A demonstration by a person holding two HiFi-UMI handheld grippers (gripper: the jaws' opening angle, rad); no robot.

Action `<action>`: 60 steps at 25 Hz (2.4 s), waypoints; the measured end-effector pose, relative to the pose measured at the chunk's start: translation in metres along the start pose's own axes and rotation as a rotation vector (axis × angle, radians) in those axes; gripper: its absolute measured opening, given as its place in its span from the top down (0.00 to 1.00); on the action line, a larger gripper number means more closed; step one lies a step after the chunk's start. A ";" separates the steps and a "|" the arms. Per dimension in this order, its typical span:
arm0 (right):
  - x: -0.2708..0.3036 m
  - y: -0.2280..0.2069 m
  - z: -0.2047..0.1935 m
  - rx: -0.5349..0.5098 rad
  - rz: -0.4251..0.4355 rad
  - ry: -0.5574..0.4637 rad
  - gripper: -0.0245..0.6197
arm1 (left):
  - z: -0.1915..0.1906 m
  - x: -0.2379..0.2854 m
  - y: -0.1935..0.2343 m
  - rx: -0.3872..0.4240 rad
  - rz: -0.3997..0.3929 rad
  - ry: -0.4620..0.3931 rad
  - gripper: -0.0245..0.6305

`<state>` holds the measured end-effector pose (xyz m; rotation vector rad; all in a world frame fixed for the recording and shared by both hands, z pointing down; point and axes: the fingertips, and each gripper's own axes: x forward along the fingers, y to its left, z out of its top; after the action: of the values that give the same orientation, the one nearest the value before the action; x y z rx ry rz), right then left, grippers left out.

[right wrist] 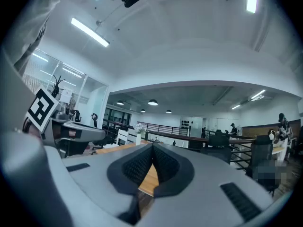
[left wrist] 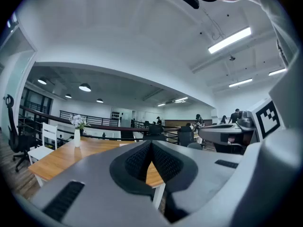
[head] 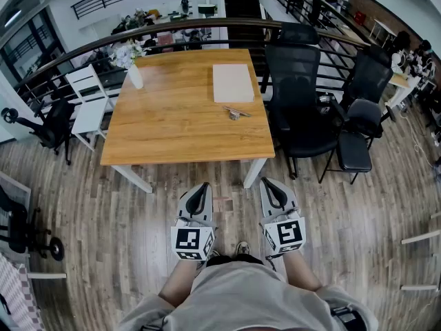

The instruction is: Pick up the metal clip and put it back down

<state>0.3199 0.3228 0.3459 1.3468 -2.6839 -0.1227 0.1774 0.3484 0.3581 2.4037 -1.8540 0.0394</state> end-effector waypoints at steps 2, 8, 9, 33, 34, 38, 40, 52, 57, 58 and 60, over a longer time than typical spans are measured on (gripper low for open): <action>0.002 0.001 -0.001 -0.003 -0.002 0.005 0.92 | -0.003 0.001 0.003 -0.009 -0.001 0.003 0.93; 0.004 0.009 -0.010 0.005 -0.016 0.021 0.92 | -0.011 -0.006 0.008 -0.020 -0.015 0.021 0.93; 0.006 0.010 -0.012 -0.001 -0.014 0.026 0.92 | -0.012 -0.007 0.010 -0.022 -0.016 0.024 0.93; 0.106 0.020 -0.069 0.014 0.104 0.139 0.92 | -0.054 0.037 0.080 -0.050 0.042 0.124 0.93; 0.118 0.015 -0.070 0.013 0.117 0.133 0.92 | -0.054 0.049 0.084 -0.050 0.051 0.127 0.93; 0.159 -0.016 -0.072 0.005 0.147 0.139 0.92 | -0.046 0.100 0.098 -0.037 0.072 0.125 0.93; 0.181 -0.034 -0.073 0.000 0.161 0.144 0.92 | -0.043 0.128 0.103 -0.031 0.076 0.126 0.93; 0.250 -0.082 -0.120 -0.005 0.225 0.244 0.92 | -0.084 0.208 0.124 -0.054 0.150 0.229 0.93; 0.275 -0.088 -0.144 -0.012 0.231 0.292 0.92 | -0.107 0.229 0.130 -0.082 0.130 0.283 0.93; 0.280 -0.088 -0.148 -0.014 0.231 0.299 0.92 | -0.111 0.233 0.134 -0.078 0.127 0.292 0.93; 0.292 -0.091 -0.154 -0.018 0.219 0.313 0.92 | -0.117 0.242 0.142 -0.078 0.117 0.306 0.93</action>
<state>0.2441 0.0325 0.5106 0.9649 -2.5322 0.0805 0.1073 0.0915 0.5050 2.0968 -1.8129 0.3189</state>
